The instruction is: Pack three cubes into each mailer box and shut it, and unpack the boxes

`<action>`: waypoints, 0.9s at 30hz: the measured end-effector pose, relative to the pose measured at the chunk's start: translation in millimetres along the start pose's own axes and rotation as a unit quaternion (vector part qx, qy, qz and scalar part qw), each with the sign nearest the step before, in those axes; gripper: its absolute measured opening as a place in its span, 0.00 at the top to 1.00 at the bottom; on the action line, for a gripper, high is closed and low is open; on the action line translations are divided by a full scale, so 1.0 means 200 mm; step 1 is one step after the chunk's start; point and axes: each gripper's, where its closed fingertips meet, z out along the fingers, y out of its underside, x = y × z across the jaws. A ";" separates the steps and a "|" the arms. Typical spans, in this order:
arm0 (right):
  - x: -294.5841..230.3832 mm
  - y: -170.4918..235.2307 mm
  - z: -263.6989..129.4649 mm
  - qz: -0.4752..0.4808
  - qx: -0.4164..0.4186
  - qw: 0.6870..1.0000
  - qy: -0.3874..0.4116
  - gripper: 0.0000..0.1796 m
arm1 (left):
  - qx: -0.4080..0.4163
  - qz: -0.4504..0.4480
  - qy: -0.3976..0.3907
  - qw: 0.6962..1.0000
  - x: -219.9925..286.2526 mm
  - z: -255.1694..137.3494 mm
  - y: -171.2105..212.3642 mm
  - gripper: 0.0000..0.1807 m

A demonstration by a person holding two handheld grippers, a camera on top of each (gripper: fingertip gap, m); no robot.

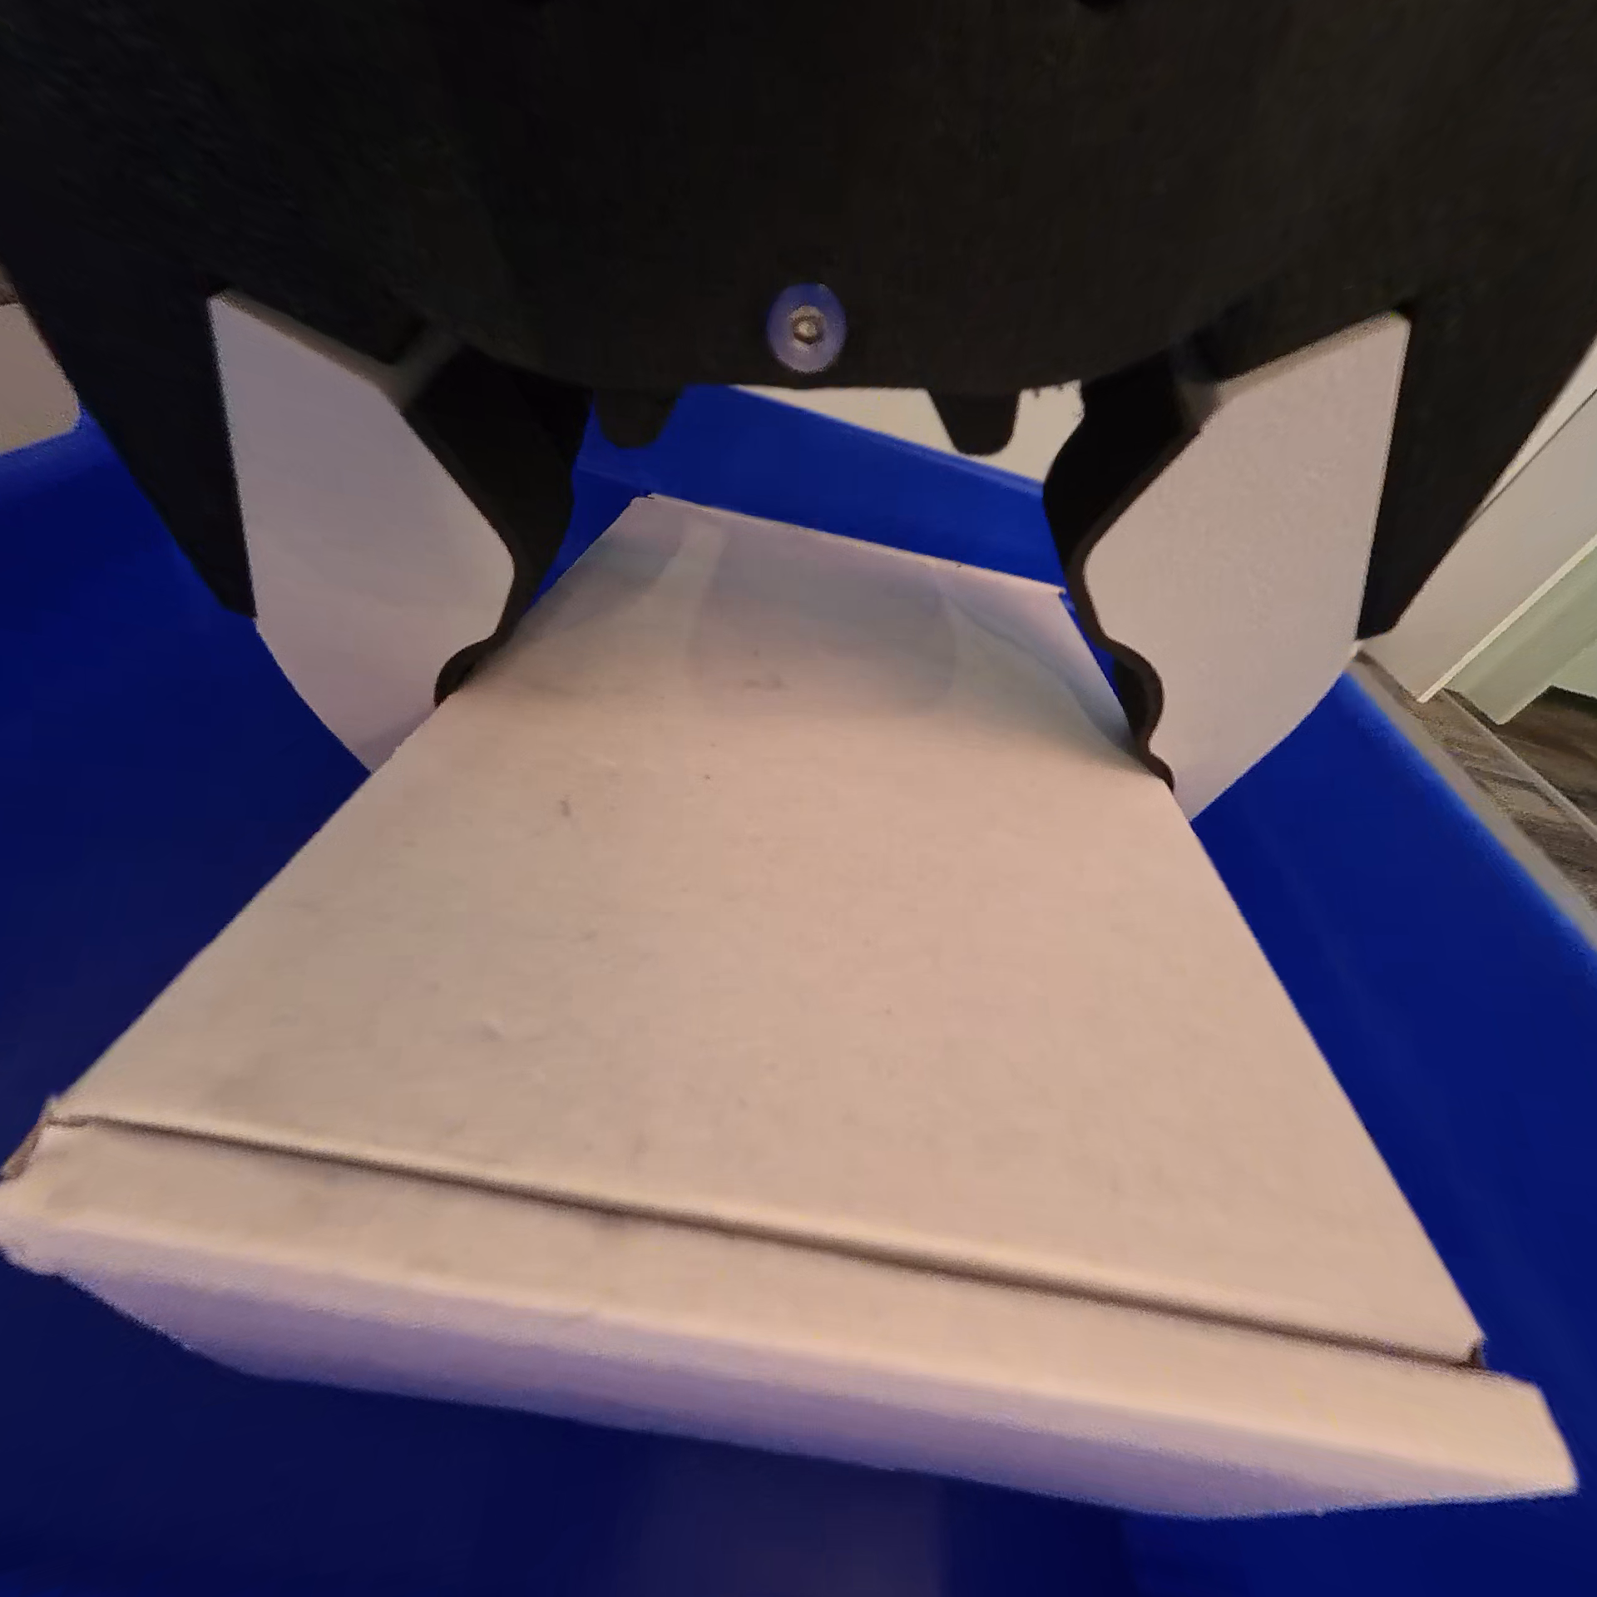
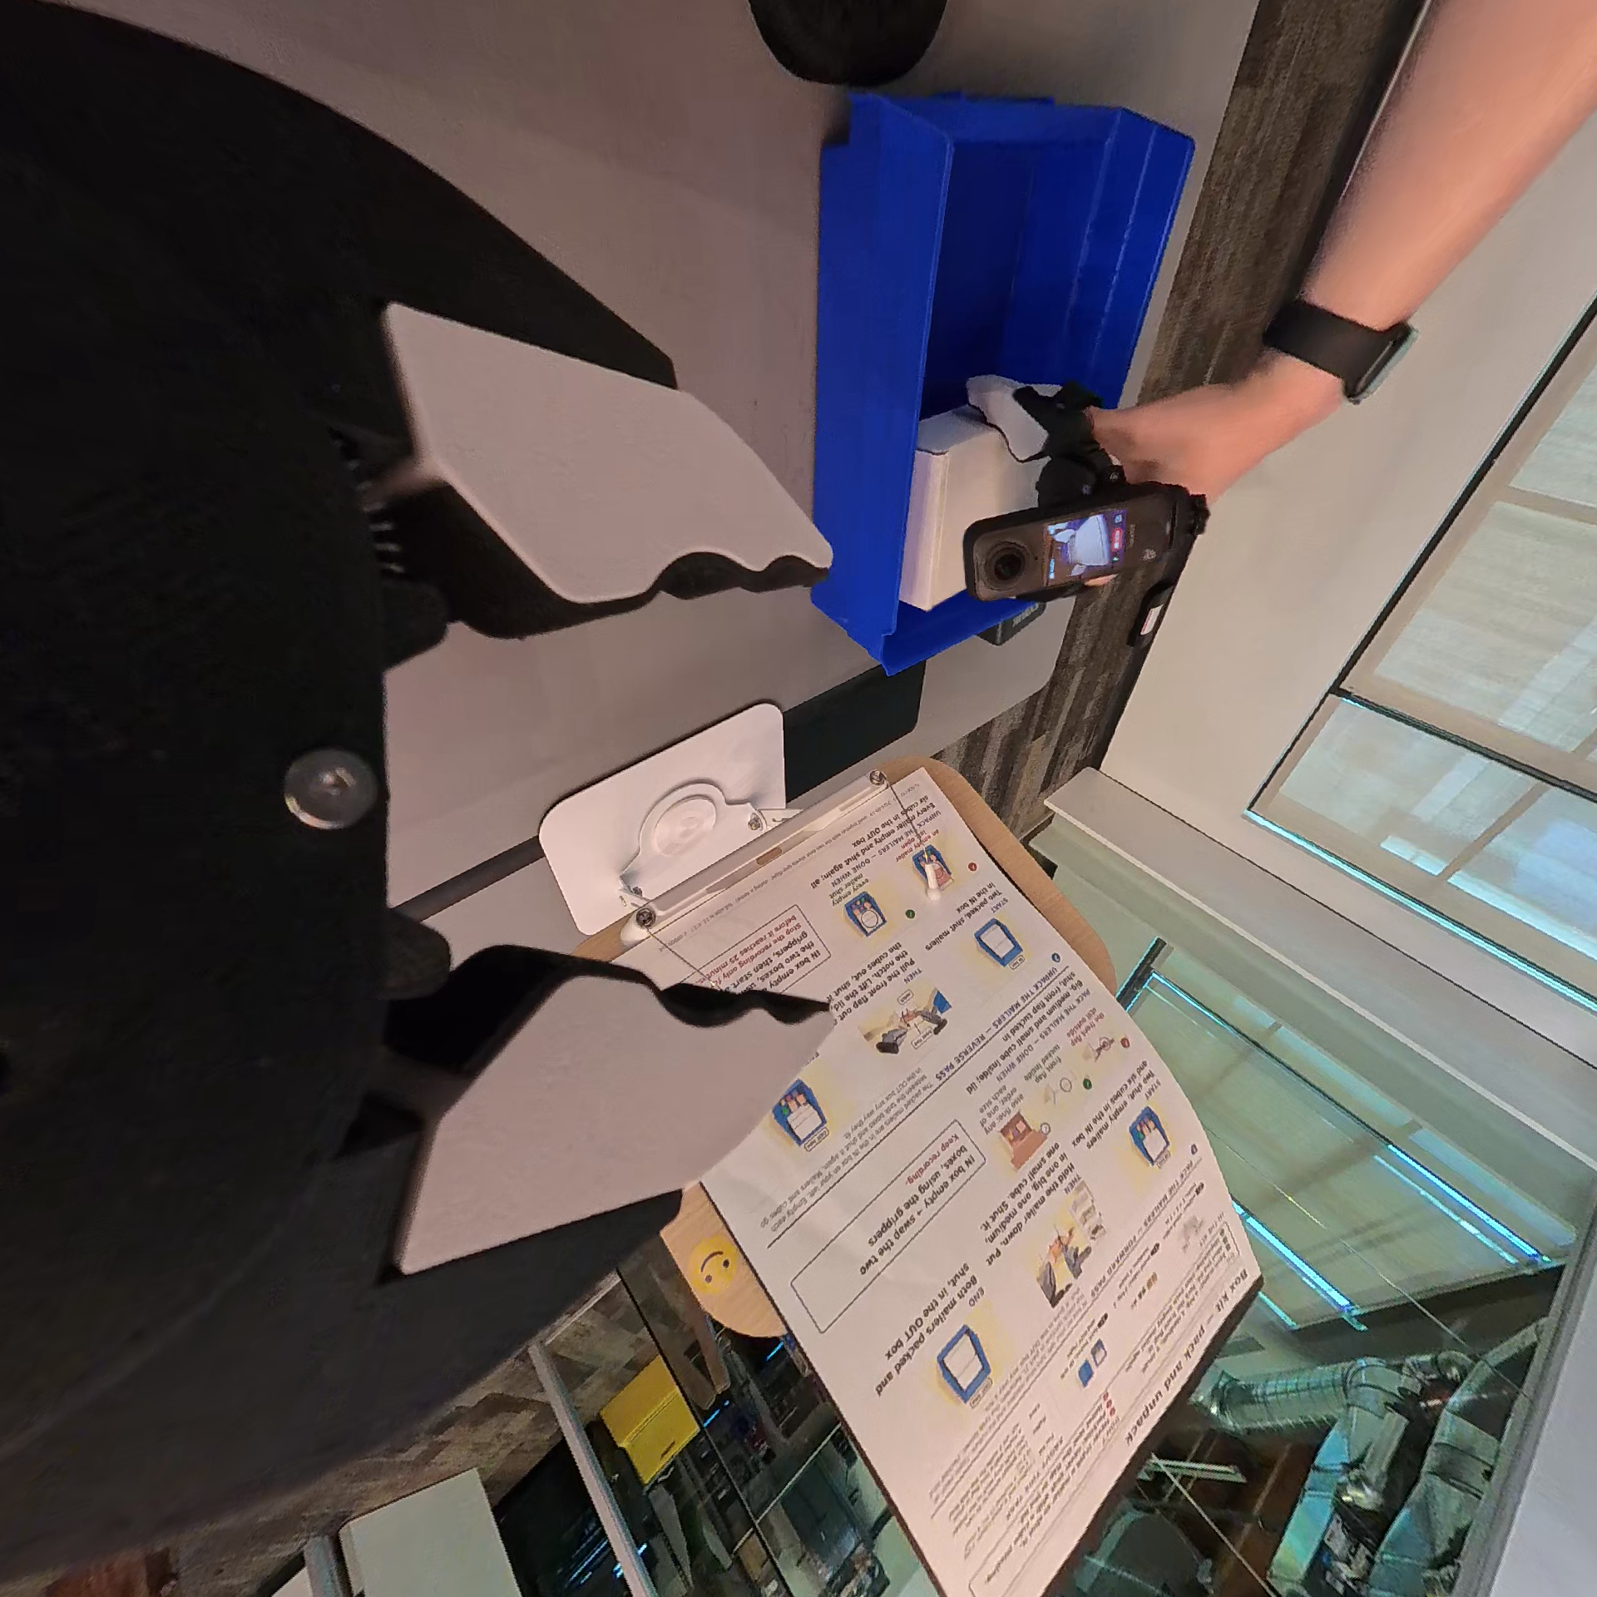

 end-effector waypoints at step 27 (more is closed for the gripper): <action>-0.22 0.13 -0.27 -0.037 -0.051 0.989 -0.132 0.51 | -0.044 0.065 -0.094 0.992 -0.04 -0.79 -0.46 0.23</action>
